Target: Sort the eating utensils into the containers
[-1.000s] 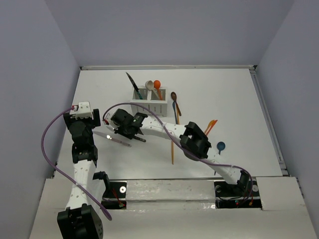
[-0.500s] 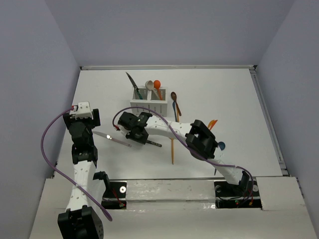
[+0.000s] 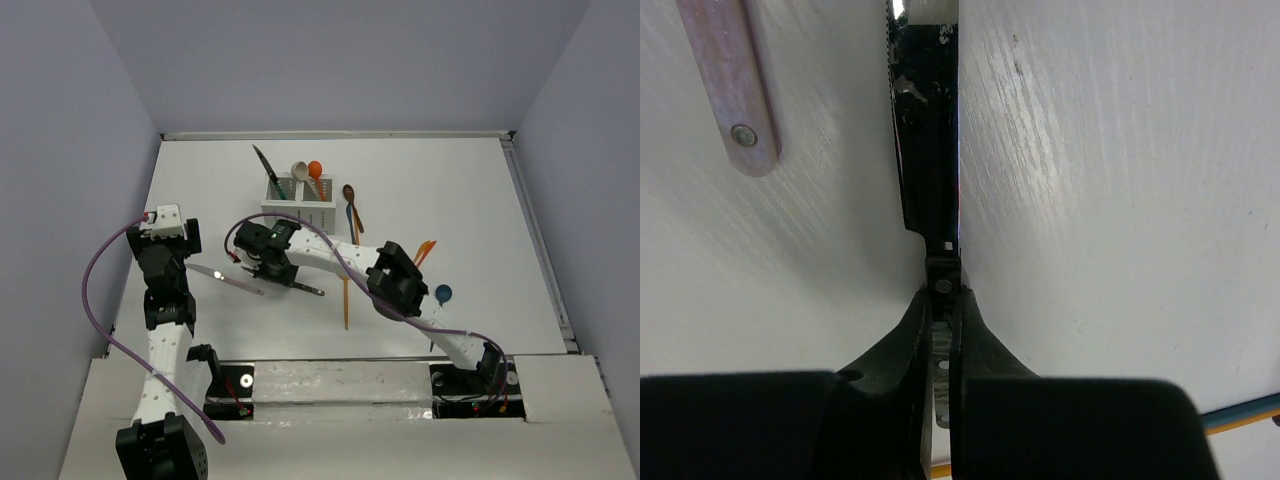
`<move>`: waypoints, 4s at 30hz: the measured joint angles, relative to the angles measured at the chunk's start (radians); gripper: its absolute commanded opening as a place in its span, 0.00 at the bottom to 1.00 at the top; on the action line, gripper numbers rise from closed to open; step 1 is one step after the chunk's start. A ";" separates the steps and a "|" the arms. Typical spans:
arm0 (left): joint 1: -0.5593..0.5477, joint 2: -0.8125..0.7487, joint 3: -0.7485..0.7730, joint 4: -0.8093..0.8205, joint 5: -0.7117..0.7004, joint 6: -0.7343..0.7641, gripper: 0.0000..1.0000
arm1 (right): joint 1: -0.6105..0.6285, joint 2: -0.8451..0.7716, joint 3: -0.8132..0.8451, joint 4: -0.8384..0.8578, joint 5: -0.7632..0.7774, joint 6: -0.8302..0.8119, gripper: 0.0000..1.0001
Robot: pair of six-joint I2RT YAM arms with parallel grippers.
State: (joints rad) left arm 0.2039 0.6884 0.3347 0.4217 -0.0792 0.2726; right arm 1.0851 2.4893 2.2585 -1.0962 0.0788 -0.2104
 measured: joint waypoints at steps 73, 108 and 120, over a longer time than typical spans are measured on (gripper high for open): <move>0.000 0.104 0.000 -0.017 0.079 -0.001 0.98 | -0.253 -0.353 -0.594 1.487 0.110 0.135 0.53; 0.367 0.140 0.154 -0.247 0.280 -0.002 0.99 | 0.011 0.038 -0.050 0.632 -0.194 0.143 0.86; 0.368 0.140 0.150 -0.233 0.316 -0.003 0.99 | 0.069 0.129 0.109 0.536 -0.081 0.093 0.27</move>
State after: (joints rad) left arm 0.5716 0.8288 0.4843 0.1883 0.2371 0.2699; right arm 1.1538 2.6183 2.3672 -0.5598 -0.0021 -0.1177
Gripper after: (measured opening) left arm 0.989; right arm 0.456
